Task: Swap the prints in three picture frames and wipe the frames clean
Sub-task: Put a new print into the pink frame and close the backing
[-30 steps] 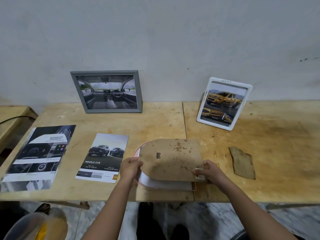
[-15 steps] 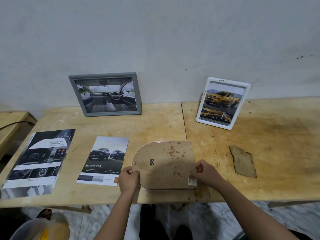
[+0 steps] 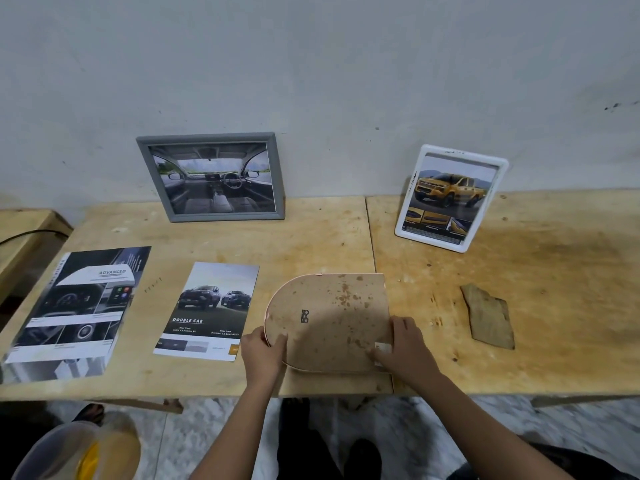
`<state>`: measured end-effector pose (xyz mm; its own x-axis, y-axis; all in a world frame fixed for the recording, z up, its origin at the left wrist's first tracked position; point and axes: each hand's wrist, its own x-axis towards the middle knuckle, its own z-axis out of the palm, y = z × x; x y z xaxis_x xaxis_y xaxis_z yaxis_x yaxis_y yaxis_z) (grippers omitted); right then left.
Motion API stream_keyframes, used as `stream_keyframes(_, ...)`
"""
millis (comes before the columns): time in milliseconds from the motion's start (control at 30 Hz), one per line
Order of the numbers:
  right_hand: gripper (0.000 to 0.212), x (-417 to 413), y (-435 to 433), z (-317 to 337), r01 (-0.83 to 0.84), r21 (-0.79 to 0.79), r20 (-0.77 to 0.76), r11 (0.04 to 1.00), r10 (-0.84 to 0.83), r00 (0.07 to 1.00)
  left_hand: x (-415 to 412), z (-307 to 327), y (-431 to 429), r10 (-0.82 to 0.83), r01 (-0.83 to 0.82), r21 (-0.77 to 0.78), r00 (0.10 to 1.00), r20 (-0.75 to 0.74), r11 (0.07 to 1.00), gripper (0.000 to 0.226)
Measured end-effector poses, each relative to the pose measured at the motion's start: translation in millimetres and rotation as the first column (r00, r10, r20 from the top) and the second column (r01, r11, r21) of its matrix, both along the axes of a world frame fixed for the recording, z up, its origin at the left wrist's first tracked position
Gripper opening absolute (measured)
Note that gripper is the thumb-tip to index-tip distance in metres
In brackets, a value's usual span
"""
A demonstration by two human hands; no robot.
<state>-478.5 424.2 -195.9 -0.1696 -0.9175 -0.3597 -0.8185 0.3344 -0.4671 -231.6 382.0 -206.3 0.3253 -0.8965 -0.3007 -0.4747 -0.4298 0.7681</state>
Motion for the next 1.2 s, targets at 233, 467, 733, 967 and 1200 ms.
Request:
stream_keyframes(233, 0.088, 14.0, 4.6, -0.4, -0.109, 0.054, -0.212, 0.993, 0.118, 0.97, -10.4, 7.7, 6.5, -0.042, 0.036, 0.072, 0.996, 0.076, 0.997, 0.075)
stream_keyframes(467, 0.086, 22.9, -6.7, 9.0, -0.246, 0.12, -0.301, 0.962, 0.271, 0.914, -16.5, 9.3, -1.1, -0.166, 0.136, 0.126, 0.948, 0.273, 0.983, 0.072)
stream_keyframes(733, 0.116, 27.9, -42.1, 33.2, -0.373, 0.449, -0.172, 0.812, 0.488, 0.856, -21.5, 19.5, -25.0, -0.719, 0.629, 0.36, 0.657, 0.227, 0.689, 0.097)
stream_keyframes(967, 0.095, 29.9, -53.3, 35.5, -0.364, 0.333, -0.305, 0.87, 0.465, 0.831, -29.0, 16.1, -25.4, -0.681, 0.571, 0.382, 0.668, 0.299, 0.727, 0.098)
stream_keyframes(1200, 0.087, 29.6, -56.8, 27.2, -0.361, 0.274, -0.315, 0.891, 0.438, 0.842, -33.4, 18.3, -30.9, -0.715, 0.57, 0.44, 0.618, 0.328, 0.694, 0.102)
